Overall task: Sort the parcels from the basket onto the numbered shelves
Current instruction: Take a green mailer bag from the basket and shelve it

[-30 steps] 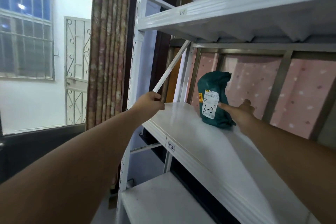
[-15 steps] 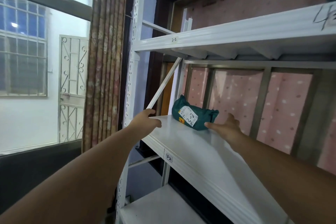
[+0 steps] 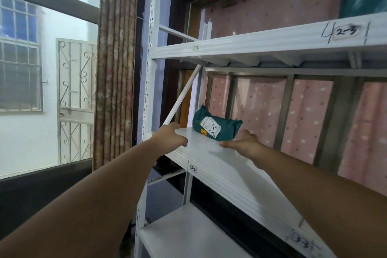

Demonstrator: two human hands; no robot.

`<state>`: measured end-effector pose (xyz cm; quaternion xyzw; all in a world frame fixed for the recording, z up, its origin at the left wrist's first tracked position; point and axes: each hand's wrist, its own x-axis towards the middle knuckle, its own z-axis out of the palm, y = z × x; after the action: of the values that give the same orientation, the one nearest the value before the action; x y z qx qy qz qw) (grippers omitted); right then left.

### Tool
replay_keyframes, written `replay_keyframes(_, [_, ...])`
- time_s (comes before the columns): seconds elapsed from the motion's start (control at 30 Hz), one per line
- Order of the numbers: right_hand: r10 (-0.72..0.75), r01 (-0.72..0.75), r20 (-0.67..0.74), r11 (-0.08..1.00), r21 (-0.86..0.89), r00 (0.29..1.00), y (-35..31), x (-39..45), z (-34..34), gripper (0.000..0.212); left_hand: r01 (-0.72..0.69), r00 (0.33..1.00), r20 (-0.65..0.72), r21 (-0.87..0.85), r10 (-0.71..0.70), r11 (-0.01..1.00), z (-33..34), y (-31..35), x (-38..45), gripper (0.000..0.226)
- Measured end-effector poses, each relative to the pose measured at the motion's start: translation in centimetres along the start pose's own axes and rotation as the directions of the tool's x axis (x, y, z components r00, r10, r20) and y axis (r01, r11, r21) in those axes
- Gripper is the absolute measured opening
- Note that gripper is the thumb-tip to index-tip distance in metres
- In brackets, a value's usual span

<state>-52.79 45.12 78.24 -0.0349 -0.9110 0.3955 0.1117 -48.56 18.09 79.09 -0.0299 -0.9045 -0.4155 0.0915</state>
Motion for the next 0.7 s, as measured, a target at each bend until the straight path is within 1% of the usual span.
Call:
replay_keyframes(0.07, [-0.005, 0.005, 0.034, 1.0, -0.014, 0.999, -1.5, -1.8, -0.9, 0.104, -0.019, 1.0, 0.005, 0.054, 0.019, 0.998, -0.8, 0.7, -1.4, 0.078])
replay_keyframes(0.13, [-0.044, 0.045, 0.042, 0.999, -0.023, 0.998, -2.2, -2.8, -1.8, 0.121, -0.035, 0.999, 0.001, 0.096, 0.035, 0.995, -1.7, 1.6, -3.1, 0.076])
replay_keyframes(0.17, [-0.059, 0.06, 0.048, 0.998, -0.029, 0.997, -2.3, -3.1, -2.2, 0.127, -0.039, 0.999, -0.003, 0.101, 0.039, 0.994, -2.1, 2.1, -4.1, 0.069])
replay_keyframes(0.2, [-0.071, 0.073, 0.053, 0.997, -0.037, 0.996, -2.6, -3.5, -2.7, 0.127, -0.046, 0.999, -0.012, 0.109, 0.048, 0.993, -2.5, 2.7, -4.9, 0.058])
replay_keyframes(0.23, [-0.081, 0.084, 0.052, 0.995, -0.057, 0.995, -3.0, -4.4, -3.3, 0.121, -0.046, 0.998, -0.025, 0.124, 0.05, 0.991, -2.8, 3.2, -5.7, 0.049])
replay_keyframes(0.3, [-0.091, 0.096, 0.049, 0.99, -0.105, 0.995, -3.6, -6.3, -4.3, 0.107, -0.043, 0.997, -0.05, 0.136, 0.05, 0.99, -3.0, 4.2, -7.5, 0.045])
replay_keyframes(0.37, [-0.102, 0.107, 0.048, 0.986, -0.131, 0.994, -3.5, -7.3, -4.9, 0.095, -0.037, 0.996, -0.079, 0.143, 0.049, 0.989, -2.9, 4.7, -9.2, 0.049])
replay_keyframes(0.47, [-0.139, 0.148, 0.086, 0.983, -0.109, 0.987, -2.9, -9.6, -4.9, 0.08, 0.01, 0.995, -0.104, 0.163, 0.007, 0.987, -2.5, 5.1, -12.5, 0.061])
replay_keyframes(0.6, [-0.168, 0.189, 0.169, 0.976, -0.113, 0.971, -1.1, -13.4, -4.7, 0.118, 0.064, 0.991, -0.125, 0.174, -0.042, 0.983, -1.4, 5.5, -17.5, 0.063])
replay_keyframes(0.63, [-0.176, 0.201, 0.185, 0.972, -0.125, 0.967, -0.6, -14.4, -4.6, 0.122, 0.069, 0.99, -0.134, 0.178, -0.045, 0.982, -1.1, 5.7, -18.6, 0.064])
replay_keyframes(0.7, [-0.192, 0.226, 0.204, 0.961, -0.158, 0.96, 0.1, -16.3, -4.5, 0.121, 0.096, 0.987, -0.143, 0.198, -0.068, 0.976, -0.1, 5.8, -20.7, 0.066])
